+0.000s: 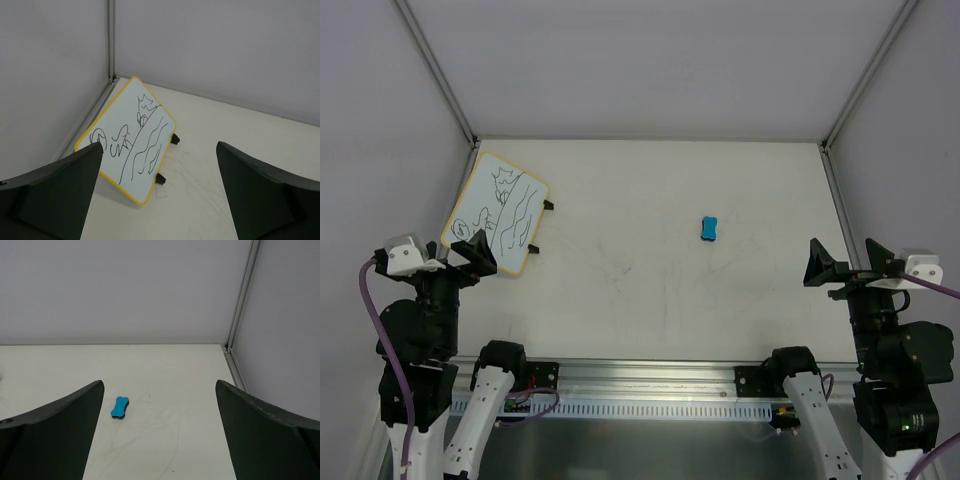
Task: Erase the whiteboard
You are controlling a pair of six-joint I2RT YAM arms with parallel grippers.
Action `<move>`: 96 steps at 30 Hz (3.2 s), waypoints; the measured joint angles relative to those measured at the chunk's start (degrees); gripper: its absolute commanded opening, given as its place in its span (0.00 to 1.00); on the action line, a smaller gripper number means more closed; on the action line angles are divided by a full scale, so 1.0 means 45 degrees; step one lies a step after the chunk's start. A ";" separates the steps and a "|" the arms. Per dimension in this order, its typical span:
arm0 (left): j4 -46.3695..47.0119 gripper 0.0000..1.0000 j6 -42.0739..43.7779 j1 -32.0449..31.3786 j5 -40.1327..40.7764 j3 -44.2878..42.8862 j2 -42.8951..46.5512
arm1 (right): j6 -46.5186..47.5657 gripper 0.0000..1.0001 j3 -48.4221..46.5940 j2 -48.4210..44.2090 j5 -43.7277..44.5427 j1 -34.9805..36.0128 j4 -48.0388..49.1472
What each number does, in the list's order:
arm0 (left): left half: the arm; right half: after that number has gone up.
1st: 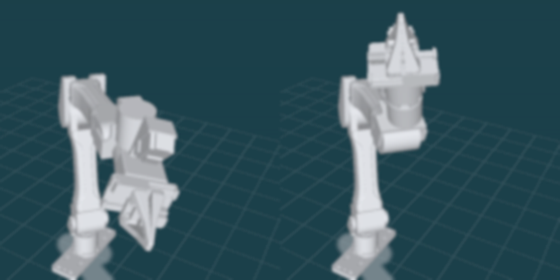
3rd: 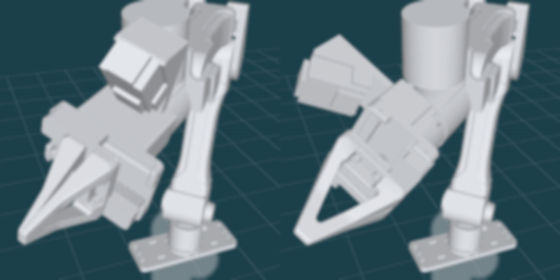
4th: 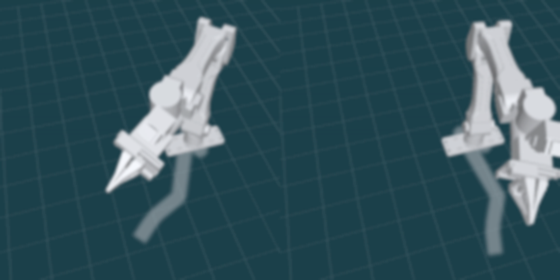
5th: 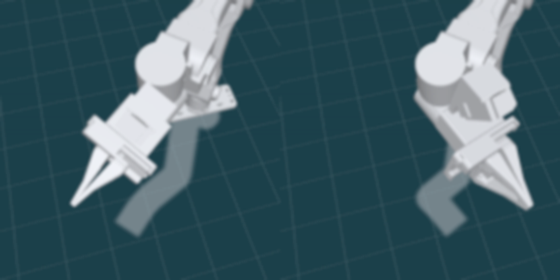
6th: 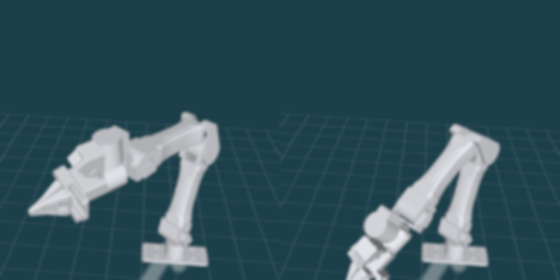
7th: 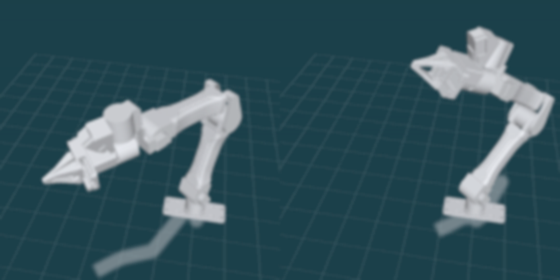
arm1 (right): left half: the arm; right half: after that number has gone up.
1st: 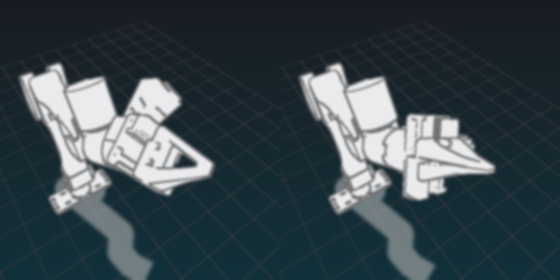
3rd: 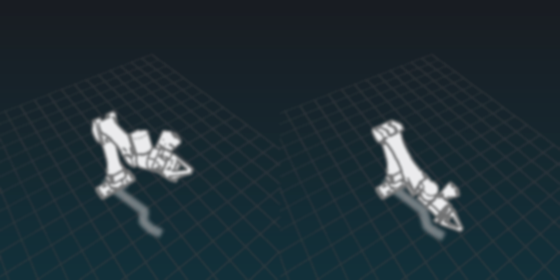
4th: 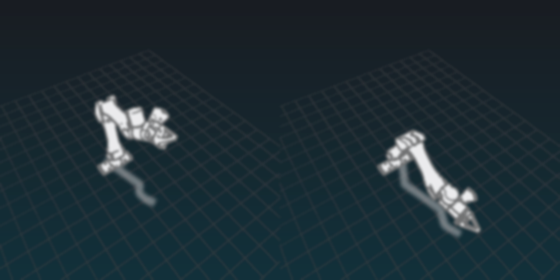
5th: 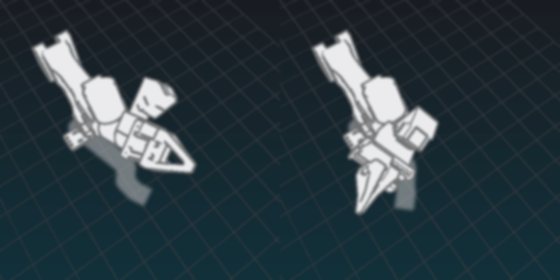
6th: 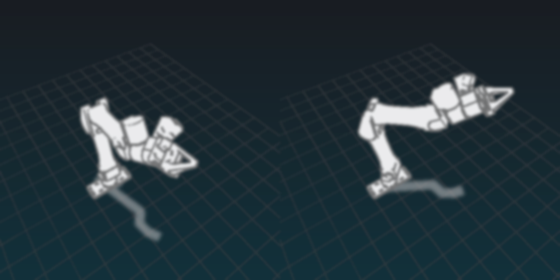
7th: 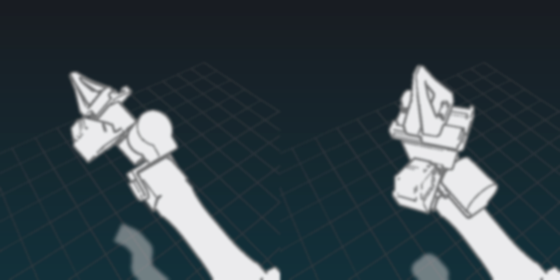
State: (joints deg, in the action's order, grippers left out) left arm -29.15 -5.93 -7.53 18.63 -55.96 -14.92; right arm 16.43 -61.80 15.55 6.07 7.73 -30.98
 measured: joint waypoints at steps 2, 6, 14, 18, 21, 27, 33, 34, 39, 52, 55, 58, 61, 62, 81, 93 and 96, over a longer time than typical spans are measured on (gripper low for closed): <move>-0.0058 0.99 -0.0136 0.0000 -0.0005 0.0068 -0.0029 | -0.0087 0.99 0.0155 0.0000 -0.0024 0.0000 0.0083; -0.0160 0.99 -0.0476 0.0000 -0.0010 0.0141 -0.0321 | -0.0291 0.99 0.0534 0.0029 -0.0102 0.0000 0.0068; -0.0165 0.99 -0.1520 0.0000 -0.0578 0.0141 -0.2943 | -0.0835 0.99 0.1098 0.0714 -0.0840 0.0005 0.0068; -0.0165 0.99 -0.2472 0.0000 -0.1399 0.0131 -0.5202 | -0.1151 0.99 0.1365 0.1219 -0.1015 0.0005 0.0053; -0.0185 0.99 -0.3293 0.0000 -0.1700 0.0058 -0.6946 | -0.1321 0.99 0.1666 0.1307 -0.1321 0.0005 0.0029; -0.0155 0.99 -0.5600 -0.0044 -0.1549 -0.1326 -1.1599 | -0.1520 0.99 0.1957 0.1234 -0.1729 0.0010 0.0029; -0.0155 0.99 -0.7864 -0.1297 0.0636 -0.3351 -1.5548 | -0.1569 0.99 0.2346 0.0986 -0.1889 0.0010 0.0024; -0.0102 0.99 -0.8111 -0.1452 0.0899 -0.3619 -1.6019 | -0.1569 0.99 0.2404 0.0947 -0.1889 0.0010 0.0024; -0.0044 0.95 -0.9588 -0.1812 0.2259 -0.4682 -1.8209 | -0.1613 0.99 0.2652 0.0573 -0.1889 0.0034 0.0034; -0.0097 0.77 -1.0928 -0.1632 0.3385 -0.6645 -2.1779 | -0.1549 0.99 0.3298 -0.0165 -0.1637 0.0826 0.0068; -0.0112 0.72 -1.1098 -0.1467 0.3405 -0.6781 -2.2197 | -0.1525 0.99 0.3303 -0.0223 -0.1637 0.0913 0.0073; -0.0136 0.65 -1.1225 -0.1195 0.3400 -0.7009 -2.2561 | -0.1496 0.99 0.3361 -0.0267 -0.1642 0.0996 0.0151; -0.0151 0.63 -1.1234 -0.1005 0.3410 -0.7334 -2.2892 | -0.1472 0.99 0.3507 -0.0316 -0.1642 0.1064 0.0160; -0.0146 0.63 -1.1230 -0.0962 0.3405 -0.7417 -2.2969 | -0.1452 0.99 0.3531 -0.0316 -0.1642 0.1093 0.0155; -0.0199 0.26 -1.1089 -0.0782 0.3196 -0.8087 -2.3984 | -0.1166 0.99 0.3672 -0.0437 -0.1588 0.1375 0.0272; -0.0486 0.00 -1.0224 -0.0719 0.2239 -0.8825 -2.4339 | -0.1103 0.99 0.3716 -0.0568 -0.1180 0.1525 0.0359; -0.0471 0.00 -0.9777 -0.0850 0.1836 -0.9253 -2.4567 | -0.1073 0.99 0.3716 -0.0607 -0.1088 0.1545 0.0359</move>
State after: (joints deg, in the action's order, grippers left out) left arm -31.27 -49.93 -11.35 26.89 -97.60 -125.47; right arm 11.60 -45.08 12.82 1.17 14.68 -29.36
